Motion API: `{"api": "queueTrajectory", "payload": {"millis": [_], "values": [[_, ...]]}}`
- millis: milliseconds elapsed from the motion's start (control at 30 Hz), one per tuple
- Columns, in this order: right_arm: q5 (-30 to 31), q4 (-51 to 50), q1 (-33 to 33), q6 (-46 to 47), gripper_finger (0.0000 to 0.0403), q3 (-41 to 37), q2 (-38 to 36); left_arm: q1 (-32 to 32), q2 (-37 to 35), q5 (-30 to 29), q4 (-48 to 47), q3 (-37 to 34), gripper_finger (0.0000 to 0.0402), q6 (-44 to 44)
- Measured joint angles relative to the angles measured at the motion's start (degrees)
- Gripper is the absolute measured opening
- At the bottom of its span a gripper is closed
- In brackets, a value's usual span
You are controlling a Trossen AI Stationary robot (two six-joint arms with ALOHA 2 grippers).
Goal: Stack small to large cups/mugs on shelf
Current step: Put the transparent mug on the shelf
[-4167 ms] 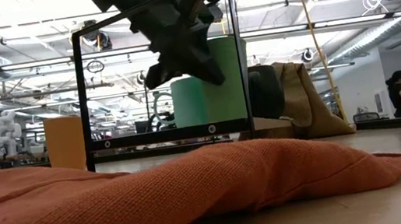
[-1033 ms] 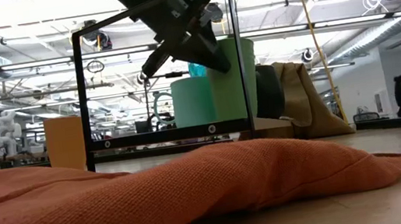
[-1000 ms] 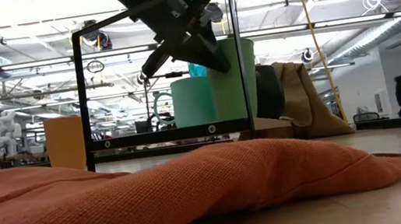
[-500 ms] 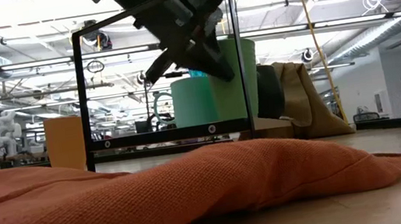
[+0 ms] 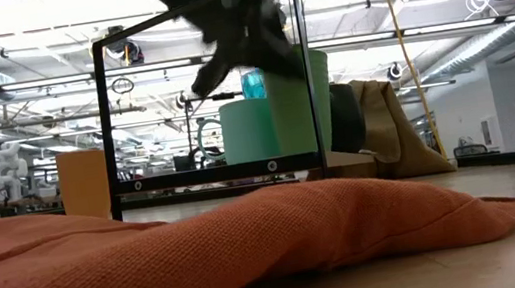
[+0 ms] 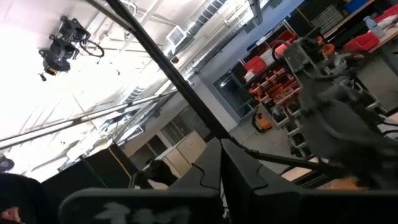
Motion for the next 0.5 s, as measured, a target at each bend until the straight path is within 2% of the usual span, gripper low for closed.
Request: {"api": "queueTrajectory", "payload": {"millis": [100,233,333,500], "values": [[-0.5,-1.8,0.0,-0.2,0.0,0.0,-1.0,-1.3,-2.0,2.3,2.7,0.0,0.0,-0.2],[-0.9,-4.2,0.0,-1.6,0.0,0.0,-2.3,-2.4,-4.5,2.1,3.3,0.0,0.0,-1.0],[-1.0,-6.5,-0.1,-1.4,0.0002,0.0,-3.1,-2.1,-6.7,2.3,7.8,0.0,0.0001,-0.3],[-1.2,-15.5,-1.3,5.5,0.0032,0.0,-3.6,-1.0,-9.5,3.7,12.9,0.0,0.0024,0.2]]}}
